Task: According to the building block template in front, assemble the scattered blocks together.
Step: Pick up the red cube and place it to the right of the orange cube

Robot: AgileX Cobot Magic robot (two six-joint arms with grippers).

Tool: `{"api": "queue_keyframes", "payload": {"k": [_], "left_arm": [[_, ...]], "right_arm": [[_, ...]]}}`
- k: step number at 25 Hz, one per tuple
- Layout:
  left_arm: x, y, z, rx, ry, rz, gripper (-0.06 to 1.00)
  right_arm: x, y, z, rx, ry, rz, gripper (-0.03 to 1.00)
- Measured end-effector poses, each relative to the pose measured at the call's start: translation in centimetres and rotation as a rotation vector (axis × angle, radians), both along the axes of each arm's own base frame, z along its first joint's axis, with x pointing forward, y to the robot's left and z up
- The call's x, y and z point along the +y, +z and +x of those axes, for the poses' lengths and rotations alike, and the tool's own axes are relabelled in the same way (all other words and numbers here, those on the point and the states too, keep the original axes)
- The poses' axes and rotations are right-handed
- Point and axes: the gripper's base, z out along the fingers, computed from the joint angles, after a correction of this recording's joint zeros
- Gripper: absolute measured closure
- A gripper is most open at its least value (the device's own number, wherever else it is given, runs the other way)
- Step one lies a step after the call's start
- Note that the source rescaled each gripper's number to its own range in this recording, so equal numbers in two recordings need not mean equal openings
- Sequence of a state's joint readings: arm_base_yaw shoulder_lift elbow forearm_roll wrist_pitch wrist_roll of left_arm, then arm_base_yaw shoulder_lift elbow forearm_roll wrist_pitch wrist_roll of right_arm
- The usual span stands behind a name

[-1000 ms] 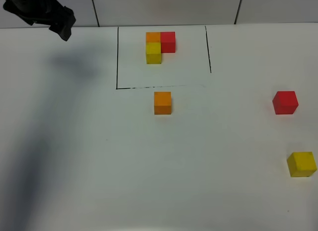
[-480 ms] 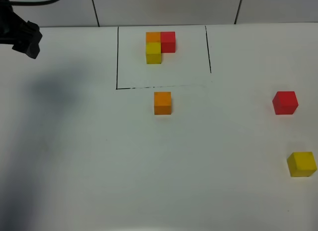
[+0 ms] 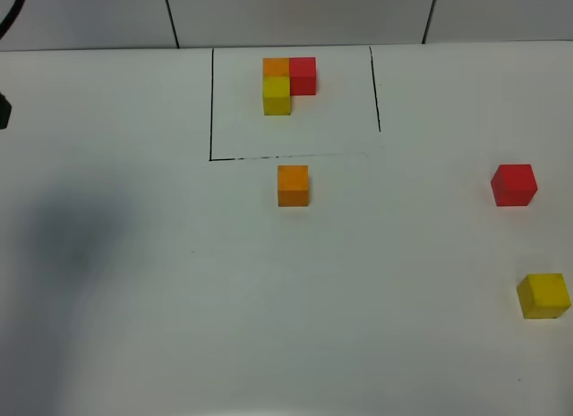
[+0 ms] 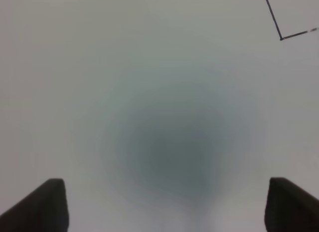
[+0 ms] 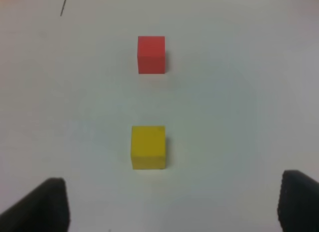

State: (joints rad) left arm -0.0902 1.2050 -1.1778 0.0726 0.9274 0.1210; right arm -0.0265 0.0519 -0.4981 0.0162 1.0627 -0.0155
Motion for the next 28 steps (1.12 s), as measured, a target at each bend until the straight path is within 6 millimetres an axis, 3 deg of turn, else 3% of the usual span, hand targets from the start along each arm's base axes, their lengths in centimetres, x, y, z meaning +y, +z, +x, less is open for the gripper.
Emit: {"api": "queue_keyframes", "payload": {"k": [7, 14, 28], "left_arm": [[0.3, -0.3, -6.1, -0.139, 0.027, -0.065, 0.16], [0.4, -0.4, -10.8, -0.239, 0.022, -0.124, 0.16], [0.2, -4.9, -18.8, -0.381, -0.046, -0.22, 0.2]], "right_arm": [[0.0, 0.0, 0.0, 0.0, 0.001, 0.001, 0.22], [0.0, 0.0, 0.0, 0.0, 0.001, 0.001, 0.22], [0.0, 0.0, 0.0, 0.0, 0.001, 0.002, 0.22]]}}
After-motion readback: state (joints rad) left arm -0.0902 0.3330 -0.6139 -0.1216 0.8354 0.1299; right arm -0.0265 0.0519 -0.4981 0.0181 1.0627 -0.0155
